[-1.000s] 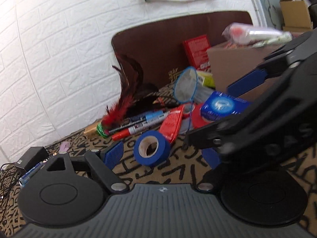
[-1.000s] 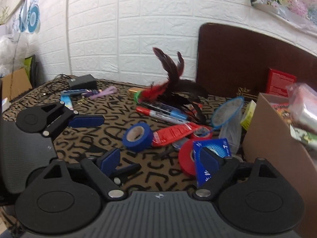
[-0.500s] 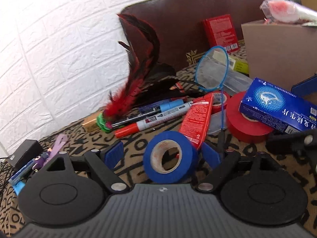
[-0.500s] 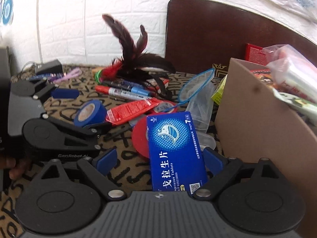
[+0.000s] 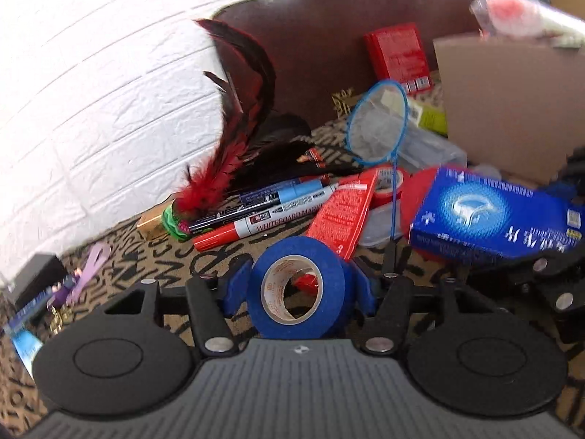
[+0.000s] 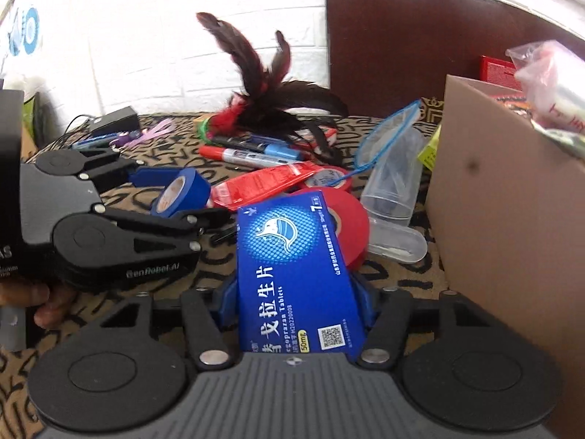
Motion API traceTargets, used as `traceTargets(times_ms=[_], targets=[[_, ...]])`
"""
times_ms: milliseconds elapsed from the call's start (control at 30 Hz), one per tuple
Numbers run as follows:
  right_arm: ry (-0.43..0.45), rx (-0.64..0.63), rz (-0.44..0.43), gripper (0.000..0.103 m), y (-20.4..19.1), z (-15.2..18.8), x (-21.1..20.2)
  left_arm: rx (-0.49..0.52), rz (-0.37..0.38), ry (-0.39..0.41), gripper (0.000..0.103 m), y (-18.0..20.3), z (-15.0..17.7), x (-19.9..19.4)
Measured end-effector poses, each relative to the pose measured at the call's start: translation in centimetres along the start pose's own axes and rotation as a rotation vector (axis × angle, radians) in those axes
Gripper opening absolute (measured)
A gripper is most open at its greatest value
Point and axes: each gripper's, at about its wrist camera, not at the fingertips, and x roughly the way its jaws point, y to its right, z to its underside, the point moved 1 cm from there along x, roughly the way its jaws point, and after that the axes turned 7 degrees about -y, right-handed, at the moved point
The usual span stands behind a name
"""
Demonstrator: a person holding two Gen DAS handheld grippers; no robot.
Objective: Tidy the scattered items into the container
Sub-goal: 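Grasp the blue tape roll with the left tool while the right tool grasps the blue medicine box, then carry the tape roll and medicine box into the container and release them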
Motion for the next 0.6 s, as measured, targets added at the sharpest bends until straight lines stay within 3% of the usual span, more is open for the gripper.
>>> traceTargets(times_ms=[267,600], targets=[[0.094,-0.037,-0.008,0.059,-1.1,-1.6,-2.9,-0.021,0.022,0.079,0.058,-0.6,-0.7,-2.9],[0.242,-0.003,0.038,0.06,0.7,-5.7,-10.2,-0.014,0.053,0.208,0.059,0.7,-8.1,-6.5]])
